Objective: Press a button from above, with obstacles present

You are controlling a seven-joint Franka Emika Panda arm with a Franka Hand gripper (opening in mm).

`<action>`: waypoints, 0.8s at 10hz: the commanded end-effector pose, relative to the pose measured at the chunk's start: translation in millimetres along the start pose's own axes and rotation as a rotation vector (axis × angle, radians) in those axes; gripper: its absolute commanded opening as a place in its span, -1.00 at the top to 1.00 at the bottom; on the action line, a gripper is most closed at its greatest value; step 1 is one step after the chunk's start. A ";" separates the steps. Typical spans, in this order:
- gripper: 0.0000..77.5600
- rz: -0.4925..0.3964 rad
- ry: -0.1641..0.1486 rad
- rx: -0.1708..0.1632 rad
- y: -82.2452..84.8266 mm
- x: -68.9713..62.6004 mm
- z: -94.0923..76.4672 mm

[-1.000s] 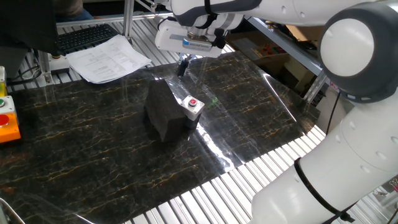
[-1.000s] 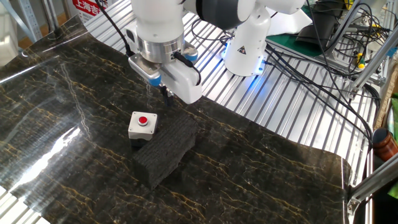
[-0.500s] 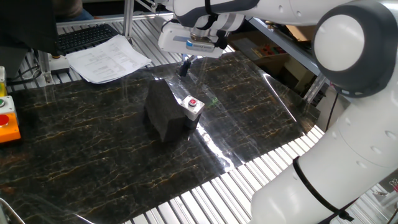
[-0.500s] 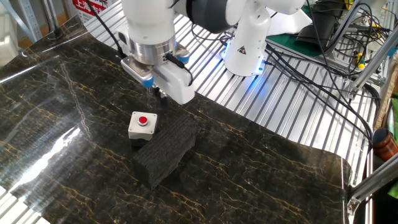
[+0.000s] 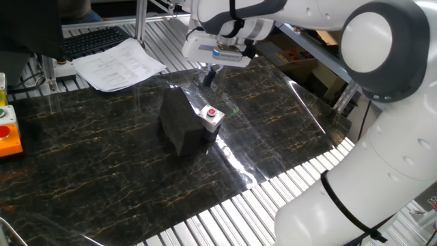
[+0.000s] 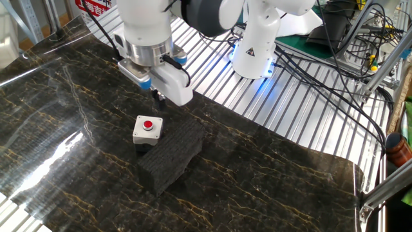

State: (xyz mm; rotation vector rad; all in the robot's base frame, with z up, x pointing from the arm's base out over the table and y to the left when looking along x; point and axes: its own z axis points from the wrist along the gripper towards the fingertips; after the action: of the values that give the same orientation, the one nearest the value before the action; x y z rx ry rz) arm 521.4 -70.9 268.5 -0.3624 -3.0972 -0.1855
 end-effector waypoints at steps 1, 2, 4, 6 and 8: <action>1.00 -0.035 -0.012 -0.004 -16.2 -1.9 7.3; 1.00 -0.040 -0.014 -0.005 -19.0 -2.4 9.1; 1.00 -0.049 -0.024 -0.007 -24.8 -4.5 18.8; 1.00 -0.048 -0.038 -0.010 -29.1 -4.7 31.5; 1.00 -0.049 -0.061 -0.015 -35.5 -3.8 39.8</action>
State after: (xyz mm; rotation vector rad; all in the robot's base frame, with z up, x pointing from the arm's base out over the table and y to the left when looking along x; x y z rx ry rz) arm 517.5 -95.4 231.3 -0.2942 -3.1396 -0.1965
